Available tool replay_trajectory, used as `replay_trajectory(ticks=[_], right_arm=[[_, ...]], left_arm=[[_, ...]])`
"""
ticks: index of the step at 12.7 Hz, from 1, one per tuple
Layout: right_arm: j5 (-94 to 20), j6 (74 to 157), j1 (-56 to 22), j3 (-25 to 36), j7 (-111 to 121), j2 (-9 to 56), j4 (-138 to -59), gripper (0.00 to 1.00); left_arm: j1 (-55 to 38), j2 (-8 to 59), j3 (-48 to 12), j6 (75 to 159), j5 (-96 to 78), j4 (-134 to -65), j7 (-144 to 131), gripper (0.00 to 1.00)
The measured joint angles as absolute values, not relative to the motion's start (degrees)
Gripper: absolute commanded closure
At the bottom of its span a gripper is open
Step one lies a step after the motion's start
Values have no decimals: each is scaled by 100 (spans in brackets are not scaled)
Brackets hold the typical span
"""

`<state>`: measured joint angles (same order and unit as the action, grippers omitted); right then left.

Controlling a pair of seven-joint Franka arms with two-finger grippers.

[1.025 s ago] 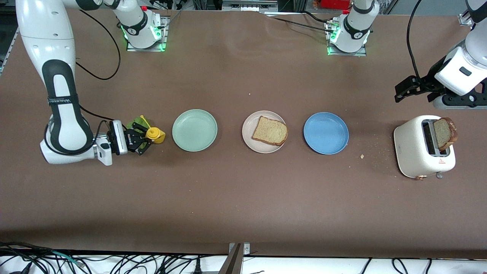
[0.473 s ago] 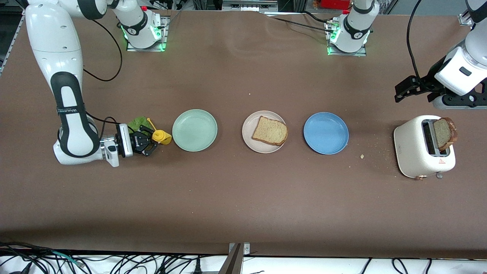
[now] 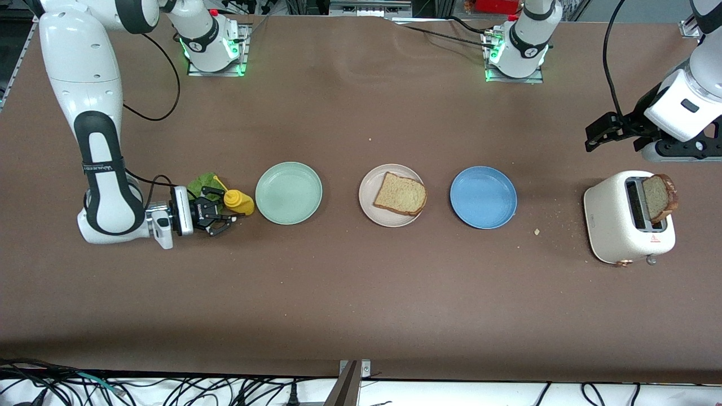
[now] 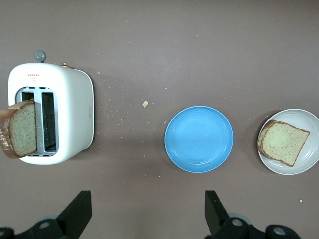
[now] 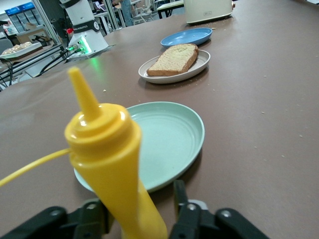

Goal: Make sandwich in beige plate with both arms
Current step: 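Lower the mustard bottle onto the table and open the right gripper, then move the right gripper over the green lettuce leaf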

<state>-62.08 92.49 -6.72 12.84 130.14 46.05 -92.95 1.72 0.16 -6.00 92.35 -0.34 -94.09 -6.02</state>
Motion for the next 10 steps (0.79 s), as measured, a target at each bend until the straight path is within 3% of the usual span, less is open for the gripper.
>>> replay_trajectory(ticks=[5, 8, 10], right_arm=[[-4644, 10688, -680, 1362, 12377, 3896, -9503, 0], [-3938, 11934, -830, 1350, 11815, 2813, -10748, 0], [-3894, 12381, -862, 1350, 11799, 2457, -11422, 0]], left_arm=[[172, 16, -600, 9211, -34, -9409, -602, 0], [172, 16, -600, 9204, -34, -9409, -602, 0], [172, 16, -600, 9203, -34, -9409, -602, 0]])
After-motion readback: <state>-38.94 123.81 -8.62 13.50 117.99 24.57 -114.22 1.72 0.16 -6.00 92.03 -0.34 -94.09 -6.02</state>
